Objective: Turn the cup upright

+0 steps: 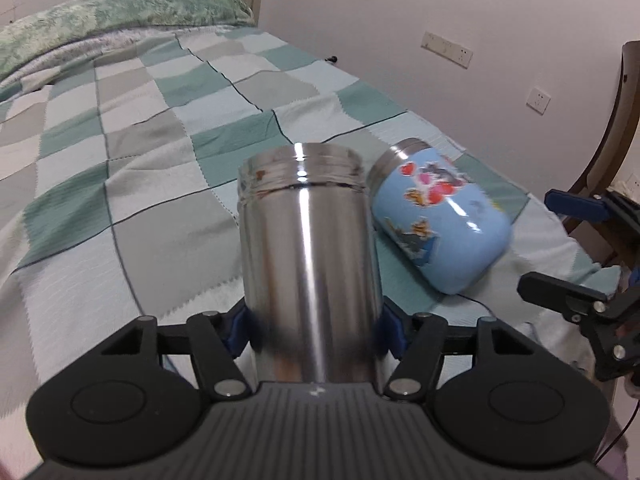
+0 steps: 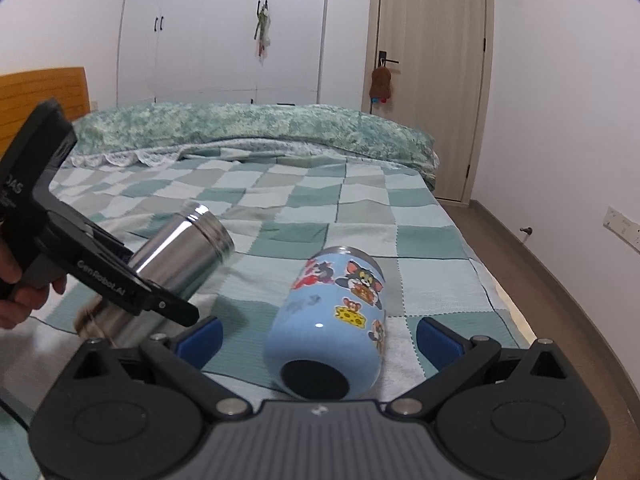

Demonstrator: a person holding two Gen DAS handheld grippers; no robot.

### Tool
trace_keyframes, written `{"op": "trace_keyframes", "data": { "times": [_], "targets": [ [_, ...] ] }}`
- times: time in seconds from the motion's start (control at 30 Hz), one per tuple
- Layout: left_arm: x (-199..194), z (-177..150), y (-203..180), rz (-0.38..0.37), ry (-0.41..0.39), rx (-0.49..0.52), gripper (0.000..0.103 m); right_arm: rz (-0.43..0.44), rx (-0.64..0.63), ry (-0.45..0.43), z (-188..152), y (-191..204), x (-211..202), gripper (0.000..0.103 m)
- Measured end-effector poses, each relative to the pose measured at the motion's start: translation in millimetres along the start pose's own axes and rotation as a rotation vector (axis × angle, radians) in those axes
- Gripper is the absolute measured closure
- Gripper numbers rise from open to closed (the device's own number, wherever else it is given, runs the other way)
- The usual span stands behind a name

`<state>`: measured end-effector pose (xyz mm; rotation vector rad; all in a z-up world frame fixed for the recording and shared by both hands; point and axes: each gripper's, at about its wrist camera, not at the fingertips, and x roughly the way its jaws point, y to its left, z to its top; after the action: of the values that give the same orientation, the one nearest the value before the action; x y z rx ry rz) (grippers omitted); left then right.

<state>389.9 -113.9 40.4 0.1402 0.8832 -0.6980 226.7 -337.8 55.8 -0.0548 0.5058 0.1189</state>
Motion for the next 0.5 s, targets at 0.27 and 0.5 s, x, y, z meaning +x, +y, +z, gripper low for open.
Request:
{"op": "trace_keyframes", "data": {
  "times": [0.27, 0.5],
  "targets": [
    [-59.9, -30.0, -34.4, 0.052, -0.032, -0.085, 0.04, 0.104, -0.012, -0.054, 0.7, 9.0, -45.3, 0.0],
    [-108.4, -72.8, -62.1, 0.109, -0.039, -0.211, 0.04, 0.261, -0.04, -0.083, -7.4, 19.4, -71.3, 0.0]
  ]
}}
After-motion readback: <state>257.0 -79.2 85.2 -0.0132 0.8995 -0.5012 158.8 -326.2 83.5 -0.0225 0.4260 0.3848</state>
